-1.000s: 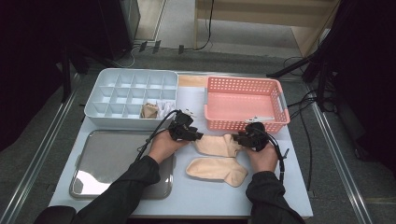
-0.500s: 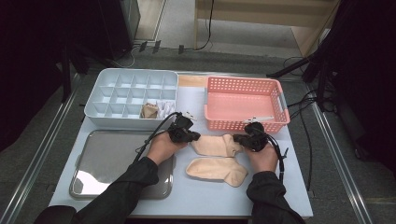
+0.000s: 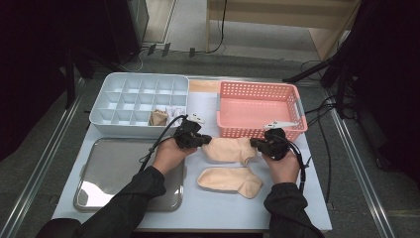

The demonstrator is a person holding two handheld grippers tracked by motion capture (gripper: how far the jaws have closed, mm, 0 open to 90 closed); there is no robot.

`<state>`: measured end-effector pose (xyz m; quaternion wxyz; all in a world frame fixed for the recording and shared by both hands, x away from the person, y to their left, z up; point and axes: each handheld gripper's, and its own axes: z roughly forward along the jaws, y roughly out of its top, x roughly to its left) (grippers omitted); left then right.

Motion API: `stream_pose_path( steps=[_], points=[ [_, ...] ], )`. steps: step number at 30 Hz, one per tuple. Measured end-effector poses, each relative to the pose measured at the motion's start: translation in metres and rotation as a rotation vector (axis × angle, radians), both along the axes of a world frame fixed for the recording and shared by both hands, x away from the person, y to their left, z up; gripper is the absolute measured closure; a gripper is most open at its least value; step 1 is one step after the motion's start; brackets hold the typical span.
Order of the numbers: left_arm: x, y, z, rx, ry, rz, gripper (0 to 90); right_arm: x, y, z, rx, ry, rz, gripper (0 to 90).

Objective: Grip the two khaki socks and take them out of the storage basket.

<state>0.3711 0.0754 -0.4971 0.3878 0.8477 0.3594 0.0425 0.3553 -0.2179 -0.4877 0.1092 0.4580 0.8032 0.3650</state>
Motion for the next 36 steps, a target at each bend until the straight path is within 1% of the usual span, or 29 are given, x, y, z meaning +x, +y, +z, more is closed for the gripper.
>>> stream_pose_path(
  steps=[1, 3, 6, 8, 10, 14, 19, 21, 24, 27, 30, 32, 35, 36],
  points=[
    [-0.001, 0.000, 0.000, 0.003, 0.002, -0.008, 89.0, 0.000, 0.000, -0.001, -0.003, 0.004, 0.003, 89.0],
    [-0.004, 0.000, 0.000, -0.003, 0.006, -0.013, 89.0, -0.003, -0.001, 0.001, -0.008, -0.003, 0.010, 89.0],
    [-0.009, 0.001, 0.003, -0.003, 0.003, -0.030, 89.0, -0.009, -0.003, 0.004, -0.003, -0.014, 0.017, 88.9],
    [-0.013, 0.000, 0.005, -0.013, -0.001, -0.038, 89.0, -0.013, -0.005, 0.005, -0.006, -0.018, 0.022, 88.8],
    [-0.019, 0.000, 0.008, -0.005, -0.014, -0.051, 89.0, -0.016, -0.006, 0.006, -0.007, -0.024, 0.025, 88.8],
    [-0.027, 0.001, 0.011, -0.010, -0.023, -0.069, 88.9, -0.024, -0.006, 0.010, -0.006, -0.038, 0.033, 88.6],
    [-0.034, 0.003, 0.013, -0.004, -0.045, -0.079, 88.9, -0.035, -0.008, 0.011, 0.012, -0.040, 0.041, 88.6],
    [-0.035, 0.003, 0.013, 0.000, -0.046, -0.077, 88.9, -0.039, -0.008, 0.011, 0.016, -0.039, 0.045, 88.5],
    [-0.035, 0.004, 0.012, 0.009, -0.060, -0.070, 88.8, -0.043, -0.006, 0.012, 0.017, -0.038, 0.050, 88.5],
    [-0.031, 0.004, 0.009, 0.009, -0.069, -0.054, 88.7, -0.046, -0.004, 0.013, 0.015, -0.039, 0.056, 88.5],
    [-0.026, 0.006, 0.006, 0.011, -0.067, -0.039, 88.8, -0.047, -0.002, 0.012, 0.010, -0.038, 0.061, 88.5],
    [-0.024, 0.006, 0.004, 0.005, -0.060, -0.028, 88.7, -0.048, -0.001, 0.011, 0.009, -0.034, 0.062, 88.5],
    [-0.024, 0.007, 0.004, 0.021, -0.066, -0.037, 88.7, -0.049, 0.001, 0.010, 0.002, -0.032, 0.070, 88.4],
    [-0.025, 0.007, 0.004, 0.018, -0.062, -0.039, 88.7, -0.049, 0.001, 0.010, 0.002, -0.029, 0.069, 88.4]
  ],
)
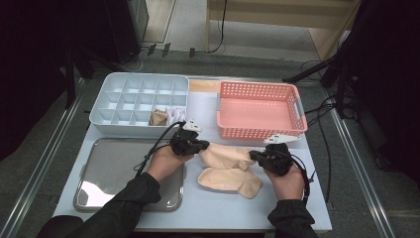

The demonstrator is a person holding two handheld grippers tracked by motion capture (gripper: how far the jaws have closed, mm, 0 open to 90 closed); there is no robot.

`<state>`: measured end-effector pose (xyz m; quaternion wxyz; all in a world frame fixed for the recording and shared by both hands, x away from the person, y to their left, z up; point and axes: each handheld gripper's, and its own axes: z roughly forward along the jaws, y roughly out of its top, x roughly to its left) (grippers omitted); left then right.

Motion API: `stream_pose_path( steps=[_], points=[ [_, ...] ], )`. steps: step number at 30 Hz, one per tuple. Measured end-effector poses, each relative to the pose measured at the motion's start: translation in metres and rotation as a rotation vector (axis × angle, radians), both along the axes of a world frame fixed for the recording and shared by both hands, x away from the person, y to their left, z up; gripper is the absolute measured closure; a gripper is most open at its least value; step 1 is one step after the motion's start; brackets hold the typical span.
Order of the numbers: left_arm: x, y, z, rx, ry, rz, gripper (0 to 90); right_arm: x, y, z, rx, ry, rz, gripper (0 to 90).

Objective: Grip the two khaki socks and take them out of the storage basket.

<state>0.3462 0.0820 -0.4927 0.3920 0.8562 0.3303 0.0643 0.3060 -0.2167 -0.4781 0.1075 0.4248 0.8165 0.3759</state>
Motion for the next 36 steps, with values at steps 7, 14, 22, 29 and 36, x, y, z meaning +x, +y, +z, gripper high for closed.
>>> stream_pose_path(
  steps=[7, 14, 22, 29, 36],
  points=[
    [-0.013, 0.002, 0.007, -0.019, 0.000, -0.031, 88.6, -0.009, -0.004, -0.003, 0.010, 0.024, 0.004, 88.2],
    [-0.030, 0.003, 0.008, -0.031, -0.005, -0.054, 88.5, -0.020, -0.006, -0.005, 0.015, 0.042, 0.014, 88.2],
    [-0.047, 0.005, 0.007, -0.046, -0.009, -0.076, 88.3, -0.030, -0.006, -0.008, 0.010, 0.068, 0.030, 88.1],
    [-0.059, 0.006, 0.005, -0.054, -0.004, -0.094, 88.0, -0.037, -0.008, -0.010, 0.008, 0.072, 0.030, 82.3],
    [-0.065, 0.008, 0.005, -0.060, -0.008, -0.112, 87.7, -0.043, -0.016, -0.003, 0.057, 0.031, -0.001, 77.2]
  ],
)
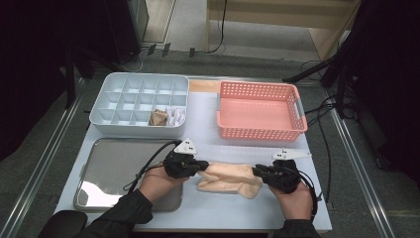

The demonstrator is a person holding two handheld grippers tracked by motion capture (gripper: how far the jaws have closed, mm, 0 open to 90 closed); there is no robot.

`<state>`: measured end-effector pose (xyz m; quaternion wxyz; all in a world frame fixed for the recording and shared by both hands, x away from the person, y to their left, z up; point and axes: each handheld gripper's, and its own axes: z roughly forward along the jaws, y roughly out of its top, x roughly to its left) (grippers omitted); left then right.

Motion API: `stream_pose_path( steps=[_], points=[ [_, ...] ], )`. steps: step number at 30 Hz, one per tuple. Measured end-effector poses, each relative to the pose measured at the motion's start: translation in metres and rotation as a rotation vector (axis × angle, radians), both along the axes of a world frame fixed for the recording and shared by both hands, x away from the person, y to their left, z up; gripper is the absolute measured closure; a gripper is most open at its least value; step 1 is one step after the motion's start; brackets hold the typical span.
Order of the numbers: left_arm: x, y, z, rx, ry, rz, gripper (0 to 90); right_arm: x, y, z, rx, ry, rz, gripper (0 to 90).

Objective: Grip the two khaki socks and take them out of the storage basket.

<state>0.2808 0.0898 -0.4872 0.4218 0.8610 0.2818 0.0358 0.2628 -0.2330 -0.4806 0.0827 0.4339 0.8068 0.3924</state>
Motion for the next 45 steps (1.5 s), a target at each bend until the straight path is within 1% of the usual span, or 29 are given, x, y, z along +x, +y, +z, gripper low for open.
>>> stream_pose_path(
  steps=[3, 5, 7, 8, 10, 13, 16, 17, 19, 20, 23, 26, 28, 29, 30, 31, 33, 37, 42, 43, 45],
  points=[
    [-0.002, -0.001, 0.002, -0.008, -0.001, -0.009, 87.7, -0.001, -0.003, 0.005, 0.018, -0.031, -0.022, 78.9],
    [-0.004, -0.001, 0.002, -0.008, -0.003, -0.017, 87.5, 0.000, -0.005, 0.008, 0.024, -0.037, -0.039, 82.0],
    [-0.006, -0.002, 0.002, -0.002, -0.002, -0.022, 87.2, 0.003, -0.004, 0.008, 0.023, -0.029, -0.052, 84.9],
    [-0.007, -0.001, 0.002, -0.006, -0.003, -0.021, 87.1, 0.005, -0.002, 0.007, 0.023, -0.024, -0.054, 85.4],
    [-0.008, -0.001, 0.002, -0.008, 0.002, -0.022, 86.5, 0.010, 0.002, 0.005, 0.006, -0.018, -0.049, 86.2],
    [-0.010, -0.001, 0.001, -0.015, 0.009, -0.025, 85.5, 0.017, 0.011, 0.003, -0.006, -0.006, -0.036, 86.5],
    [-0.011, 0.000, 0.000, -0.014, 0.023, -0.026, 84.9, 0.022, 0.018, 0.000, -0.015, 0.010, -0.017, 86.4],
    [-0.011, 0.000, -0.001, -0.017, 0.028, -0.024, 84.5, 0.023, 0.021, -0.002, -0.022, 0.027, -0.011, 86.4],
    [-0.012, 0.001, -0.001, -0.016, 0.039, -0.021, 83.3, 0.022, 0.024, -0.004, -0.036, 0.033, 0.005, 86.4],
    [-0.013, 0.002, -0.001, -0.023, 0.044, -0.020, 82.9, 0.020, 0.025, -0.004, -0.039, 0.035, 0.009, 86.4],
    [-0.014, 0.004, -0.001, -0.024, 0.062, -0.023, 80.5, 0.012, 0.023, -0.004, -0.039, 0.046, 0.011, 86.3],
    [-0.016, 0.005, 0.000, -0.029, 0.073, -0.026, 78.1, 0.004, 0.018, -0.002, -0.034, 0.036, 0.008, 85.9],
    [-0.017, 0.007, 0.003, -0.047, 0.087, -0.023, 76.0, 0.000, 0.014, 0.002, -0.025, 0.024, -0.008, 85.9],
    [-0.017, 0.008, 0.004, -0.054, 0.085, -0.022, 75.5, -0.002, 0.012, 0.004, -0.014, 0.014, -0.015, 85.9],
    [-0.018, 0.009, 0.005, -0.053, 0.082, -0.024, 75.0, -0.002, 0.010, 0.005, -0.007, 0.001, -0.020, 85.8],
    [-0.018, 0.011, 0.007, -0.057, 0.077, -0.023, 74.3, -0.002, 0.010, 0.006, -0.001, 0.000, -0.028, 85.7],
    [-0.018, 0.013, 0.009, -0.069, 0.083, -0.017, 73.1, 0.000, 0.009, 0.007, 0.002, -0.001, -0.032, 85.2],
    [-0.015, 0.019, 0.013, -0.080, 0.077, 0.005, 72.7, 0.007, 0.016, 0.006, -0.007, 0.001, -0.027, 85.2],
    [-0.010, 0.024, 0.011, -0.066, 0.074, 0.034, 72.8, 0.016, 0.028, 0.001, -0.022, 0.017, 0.001, 85.3],
    [-0.009, 0.025, 0.010, -0.060, 0.075, 0.036, 72.8, 0.016, 0.029, 0.000, -0.022, 0.024, 0.004, 85.3],
    [-0.007, 0.027, 0.010, -0.061, 0.075, 0.045, 72.7, 0.016, 0.030, -0.002, -0.031, 0.032, 0.016, 85.2]
  ],
)
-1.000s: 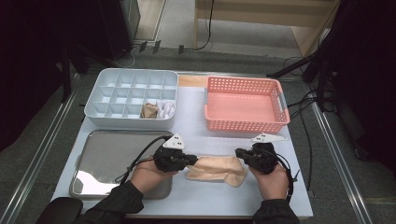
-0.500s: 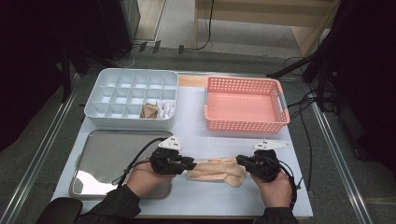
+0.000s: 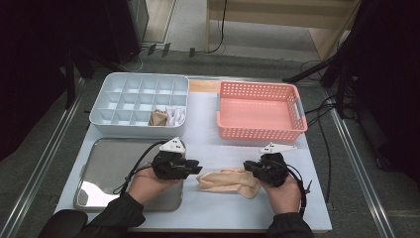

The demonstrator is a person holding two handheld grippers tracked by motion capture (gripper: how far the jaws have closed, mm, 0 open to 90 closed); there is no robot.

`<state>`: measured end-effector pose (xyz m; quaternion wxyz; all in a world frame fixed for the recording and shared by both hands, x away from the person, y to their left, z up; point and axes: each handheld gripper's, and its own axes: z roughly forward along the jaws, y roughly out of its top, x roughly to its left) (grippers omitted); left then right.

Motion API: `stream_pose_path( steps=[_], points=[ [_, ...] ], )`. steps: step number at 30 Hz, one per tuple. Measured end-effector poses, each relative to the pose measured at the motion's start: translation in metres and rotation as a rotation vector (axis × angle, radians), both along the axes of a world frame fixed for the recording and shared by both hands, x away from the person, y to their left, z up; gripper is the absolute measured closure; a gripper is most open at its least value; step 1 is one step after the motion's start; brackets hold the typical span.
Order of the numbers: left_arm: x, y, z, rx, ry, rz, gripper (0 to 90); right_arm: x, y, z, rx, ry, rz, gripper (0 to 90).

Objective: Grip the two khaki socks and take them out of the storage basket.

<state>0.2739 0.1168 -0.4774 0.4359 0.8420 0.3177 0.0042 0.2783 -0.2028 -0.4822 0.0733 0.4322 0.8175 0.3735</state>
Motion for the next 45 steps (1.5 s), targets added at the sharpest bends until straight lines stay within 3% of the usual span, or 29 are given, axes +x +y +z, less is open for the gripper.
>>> stream_pose_path(
  steps=[8, 20, 27, 39, 41, 45],
  points=[
    [0.003, 0.001, -0.003, 0.016, 0.003, 0.022, 72.1, -0.013, -0.003, -0.004, -0.005, 0.036, 0.020, 84.5],
    [0.004, -0.005, -0.010, 0.041, 0.018, 0.004, 70.9, -0.025, -0.012, -0.002, 0.002, 0.027, -0.006, 80.2],
    [0.004, -0.009, -0.014, 0.052, 0.026, -0.008, 70.4, -0.020, -0.015, -0.008, -0.011, 0.025, -0.025, 71.6],
    [0.003, -0.011, -0.016, 0.052, 0.030, -0.007, 69.0, -0.001, 0.003, -0.014, -0.024, 0.026, 0.027, 67.2],
    [0.004, -0.011, -0.016, 0.051, 0.030, -0.006, 68.7, 0.002, 0.006, -0.017, -0.034, 0.034, 0.039, 67.9],
    [0.003, -0.011, -0.016, 0.052, 0.027, -0.006, 68.5, 0.005, 0.011, -0.022, -0.070, 0.064, 0.062, 82.3]
  ],
)
